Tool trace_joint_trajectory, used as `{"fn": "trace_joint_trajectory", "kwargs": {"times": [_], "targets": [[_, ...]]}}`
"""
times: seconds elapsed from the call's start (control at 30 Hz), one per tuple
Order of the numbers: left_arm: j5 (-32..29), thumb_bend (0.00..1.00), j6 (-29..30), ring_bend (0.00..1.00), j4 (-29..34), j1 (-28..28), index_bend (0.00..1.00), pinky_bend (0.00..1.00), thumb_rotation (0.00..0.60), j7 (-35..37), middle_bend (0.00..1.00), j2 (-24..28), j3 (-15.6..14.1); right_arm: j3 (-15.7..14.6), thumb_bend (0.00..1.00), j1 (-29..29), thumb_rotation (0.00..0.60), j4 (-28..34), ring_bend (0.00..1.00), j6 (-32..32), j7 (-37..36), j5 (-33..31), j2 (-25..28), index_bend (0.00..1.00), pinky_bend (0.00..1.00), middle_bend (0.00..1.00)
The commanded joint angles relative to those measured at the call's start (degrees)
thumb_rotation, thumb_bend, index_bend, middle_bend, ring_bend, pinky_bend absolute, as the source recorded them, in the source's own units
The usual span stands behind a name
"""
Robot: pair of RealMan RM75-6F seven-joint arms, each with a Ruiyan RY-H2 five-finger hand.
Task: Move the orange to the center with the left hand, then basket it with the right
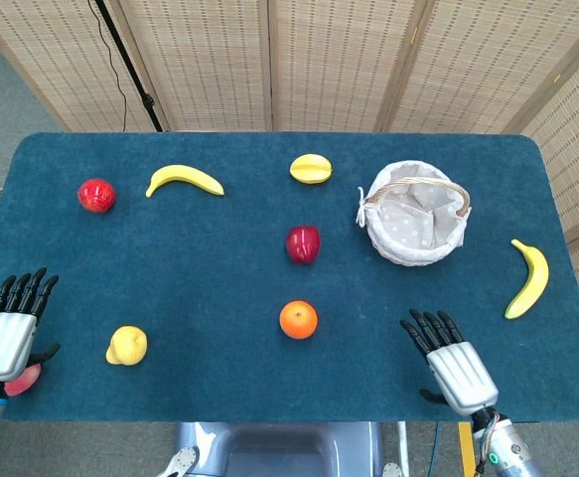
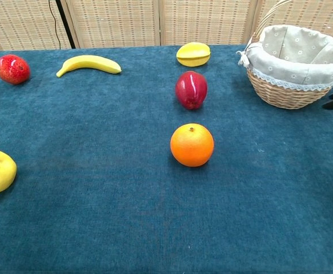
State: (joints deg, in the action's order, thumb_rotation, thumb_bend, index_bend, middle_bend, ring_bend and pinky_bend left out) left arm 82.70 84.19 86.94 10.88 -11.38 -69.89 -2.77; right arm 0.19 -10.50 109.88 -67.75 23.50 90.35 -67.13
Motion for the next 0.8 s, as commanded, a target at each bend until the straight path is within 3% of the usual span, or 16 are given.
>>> {"fn": "trace_joint_trajectory", "kwargs": {"times": [0.03, 0.5, 0.8], "targets": [[-0.3, 0.0, -0.6, 0.0, -0.4, 0.0, 0.0, 0.0, 0.6, 0.0, 0.0, -0.1, 0.3, 2.1, 0.0, -3.1, 0.6, 2.5, 0.0, 3.8, 3.4, -4.2, -1.7, 0.0, 0.0, 0.0], [-1.3, 0.0, -2.8, 0.0, -1.7, -0.2, 0.0, 0.0, 0.6, -0.2, 0.0, -0.7, 1.4, 7.9, 0.0, -11.6, 0.6, 3.5, 0.0, 9.8, 12.5, -20.0, -8.6, 0.0, 0.0, 0.0], [-1.9, 0.0, -3.5, 0.0, -2.4, -0.3, 0.0, 0.0, 0.6, -0.1, 0.0, -0.8, 2.2, 9.7, 0.0, -16.7, 0.6, 1.8, 0.0, 10.1, 17.6, -28.3, -13.8, 0.0, 0.0, 0.0]]}}
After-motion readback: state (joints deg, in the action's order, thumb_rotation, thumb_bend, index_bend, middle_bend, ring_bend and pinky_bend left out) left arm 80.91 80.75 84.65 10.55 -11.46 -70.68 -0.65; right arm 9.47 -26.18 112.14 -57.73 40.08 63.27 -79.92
